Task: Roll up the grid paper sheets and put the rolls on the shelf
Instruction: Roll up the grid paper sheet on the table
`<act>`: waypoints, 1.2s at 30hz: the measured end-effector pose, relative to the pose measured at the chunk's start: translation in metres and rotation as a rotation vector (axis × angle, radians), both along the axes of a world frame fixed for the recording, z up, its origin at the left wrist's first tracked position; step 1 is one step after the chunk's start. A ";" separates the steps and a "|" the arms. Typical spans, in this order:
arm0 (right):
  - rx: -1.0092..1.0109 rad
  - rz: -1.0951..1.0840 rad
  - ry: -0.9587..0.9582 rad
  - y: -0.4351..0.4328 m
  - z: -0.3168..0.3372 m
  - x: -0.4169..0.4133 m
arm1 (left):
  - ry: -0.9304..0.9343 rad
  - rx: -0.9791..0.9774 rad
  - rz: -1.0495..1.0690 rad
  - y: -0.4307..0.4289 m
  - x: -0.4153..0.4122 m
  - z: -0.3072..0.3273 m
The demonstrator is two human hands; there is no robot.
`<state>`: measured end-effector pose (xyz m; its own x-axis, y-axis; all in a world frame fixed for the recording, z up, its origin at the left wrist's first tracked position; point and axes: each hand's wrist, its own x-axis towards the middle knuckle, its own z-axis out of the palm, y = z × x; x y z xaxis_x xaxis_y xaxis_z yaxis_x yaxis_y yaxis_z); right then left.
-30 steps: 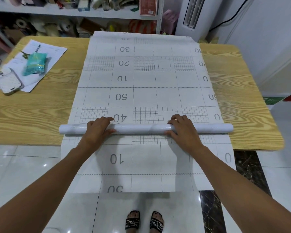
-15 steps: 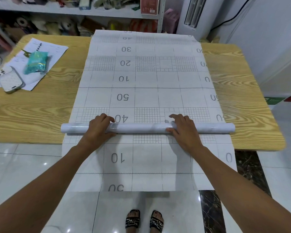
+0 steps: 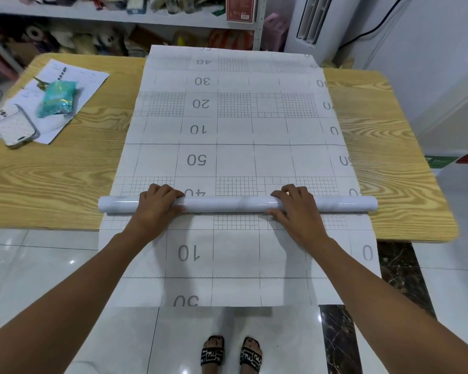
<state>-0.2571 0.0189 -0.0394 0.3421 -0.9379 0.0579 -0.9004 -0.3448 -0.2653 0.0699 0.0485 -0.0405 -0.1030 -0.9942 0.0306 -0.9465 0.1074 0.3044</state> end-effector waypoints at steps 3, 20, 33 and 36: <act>0.009 0.004 0.016 -0.001 -0.001 -0.002 | -0.003 0.016 0.000 -0.001 0.000 0.001; 0.006 0.040 0.020 -0.008 -0.005 -0.003 | -0.046 -0.017 0.025 -0.001 0.000 0.003; -0.036 0.019 0.077 -0.004 -0.002 -0.002 | -0.087 -0.006 -0.039 0.003 0.000 0.007; -0.018 -0.006 0.038 -0.002 -0.002 0.000 | -0.056 -0.014 -0.024 0.001 0.000 0.008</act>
<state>-0.2566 0.0170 -0.0414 0.3389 -0.9388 0.0620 -0.9117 -0.3439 -0.2246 0.0700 0.0496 -0.0328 -0.1288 -0.9909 0.0378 -0.9591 0.1342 0.2492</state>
